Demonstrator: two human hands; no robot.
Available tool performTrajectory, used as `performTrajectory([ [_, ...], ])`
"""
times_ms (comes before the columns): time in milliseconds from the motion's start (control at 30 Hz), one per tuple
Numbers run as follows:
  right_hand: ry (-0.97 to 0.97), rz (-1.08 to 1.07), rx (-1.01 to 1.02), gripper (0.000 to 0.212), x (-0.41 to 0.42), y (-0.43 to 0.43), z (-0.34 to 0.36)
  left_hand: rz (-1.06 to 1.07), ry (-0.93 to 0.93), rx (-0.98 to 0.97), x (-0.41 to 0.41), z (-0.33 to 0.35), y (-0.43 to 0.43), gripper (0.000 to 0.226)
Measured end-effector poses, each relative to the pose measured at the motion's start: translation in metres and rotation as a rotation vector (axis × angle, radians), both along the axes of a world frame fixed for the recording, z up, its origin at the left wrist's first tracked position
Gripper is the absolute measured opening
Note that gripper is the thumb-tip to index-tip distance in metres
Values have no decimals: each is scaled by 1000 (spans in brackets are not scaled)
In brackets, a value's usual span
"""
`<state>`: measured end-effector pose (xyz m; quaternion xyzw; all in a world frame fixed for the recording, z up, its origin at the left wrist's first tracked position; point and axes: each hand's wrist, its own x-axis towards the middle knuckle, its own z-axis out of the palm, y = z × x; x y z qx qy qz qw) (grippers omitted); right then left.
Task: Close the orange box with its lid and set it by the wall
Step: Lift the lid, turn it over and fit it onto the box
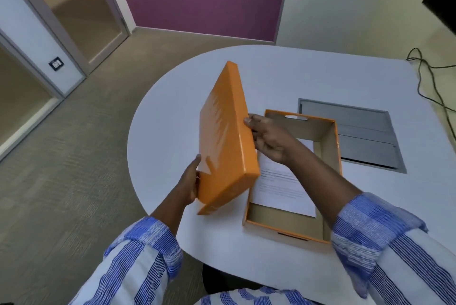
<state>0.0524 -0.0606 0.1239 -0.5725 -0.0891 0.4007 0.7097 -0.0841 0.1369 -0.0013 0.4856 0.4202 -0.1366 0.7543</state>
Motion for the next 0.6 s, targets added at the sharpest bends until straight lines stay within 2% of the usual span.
performTrajectory([
  [100,-43,-104,-100,20,12,-42,2,5,-35,150,13,5,-17,57],
  [233,-211,-311,-406,18,23,-98,-1,-61,-121,382,38,17,-42,55],
  [367,-326,-427,-630,34,18,-143,-16,-149,-156,541,62,32,-73,62],
  [467,-384,-495,-728,41,7,-174,-35,-222,-173,627,75,36,-95,58],
  [533,-364,-516,-759,40,1,-192,-47,-262,-166,681,81,37,-108,57],
  [600,-325,-512,-782,49,-5,-204,-58,-303,-139,745,84,36,-117,58],
])
